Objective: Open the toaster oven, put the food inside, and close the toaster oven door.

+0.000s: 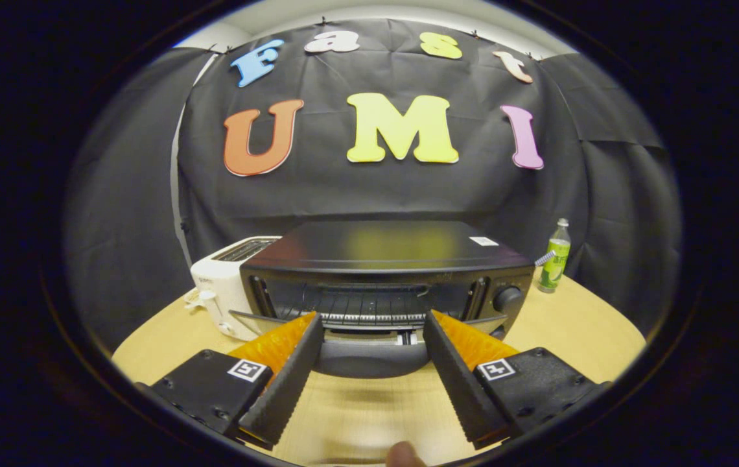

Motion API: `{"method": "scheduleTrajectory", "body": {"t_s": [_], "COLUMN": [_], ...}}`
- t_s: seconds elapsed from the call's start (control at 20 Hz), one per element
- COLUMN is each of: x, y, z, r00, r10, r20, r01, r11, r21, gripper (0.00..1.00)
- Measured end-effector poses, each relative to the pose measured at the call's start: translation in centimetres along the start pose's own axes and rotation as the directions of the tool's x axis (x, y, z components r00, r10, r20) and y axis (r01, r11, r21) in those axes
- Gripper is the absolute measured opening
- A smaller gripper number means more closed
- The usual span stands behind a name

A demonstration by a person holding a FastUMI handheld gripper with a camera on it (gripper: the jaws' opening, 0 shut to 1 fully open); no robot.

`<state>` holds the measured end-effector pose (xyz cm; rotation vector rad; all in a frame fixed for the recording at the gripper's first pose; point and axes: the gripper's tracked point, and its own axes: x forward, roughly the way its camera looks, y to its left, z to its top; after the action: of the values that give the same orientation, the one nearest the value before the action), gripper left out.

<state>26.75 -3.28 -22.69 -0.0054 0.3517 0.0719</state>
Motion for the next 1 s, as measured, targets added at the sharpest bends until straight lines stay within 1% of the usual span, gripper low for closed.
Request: {"method": "scheduleTrajectory", "body": {"t_s": [0.1, 0.2, 0.45, 0.65, 0.75, 0.9, 1.0], "x": [-1.1, -2.0, -3.6, -3.7, -3.6, -3.9, -4.1], "y": [-0.1, -0.2, 0.0, -0.2, -0.5, -0.4, -0.3], "z": [-1.5, -3.3, -7.1, -8.5, -8.9, -9.9, -9.8], "r00": [1.000, 0.999, 0.989, 0.975, 0.974, 0.962, 0.960], "r10": [-0.012, -0.016, 0.020, 0.039, 0.031, 0.044, 0.048], "r20": [-0.008, -0.038, -0.145, -0.218, -0.226, -0.271, -0.277], "r01": [0.012, 0.015, -0.020, -0.030, -0.024, -0.030, -0.031], "r11": [1.000, 0.999, 1.000, 0.999, 0.999, 0.998, 0.997], "r21": [-0.028, -0.029, 0.004, 0.041, 0.036, 0.054, 0.064], "gripper": [1.00, 1.00, 1.00, 1.00, 1.00, 1.00, 1.00]}}
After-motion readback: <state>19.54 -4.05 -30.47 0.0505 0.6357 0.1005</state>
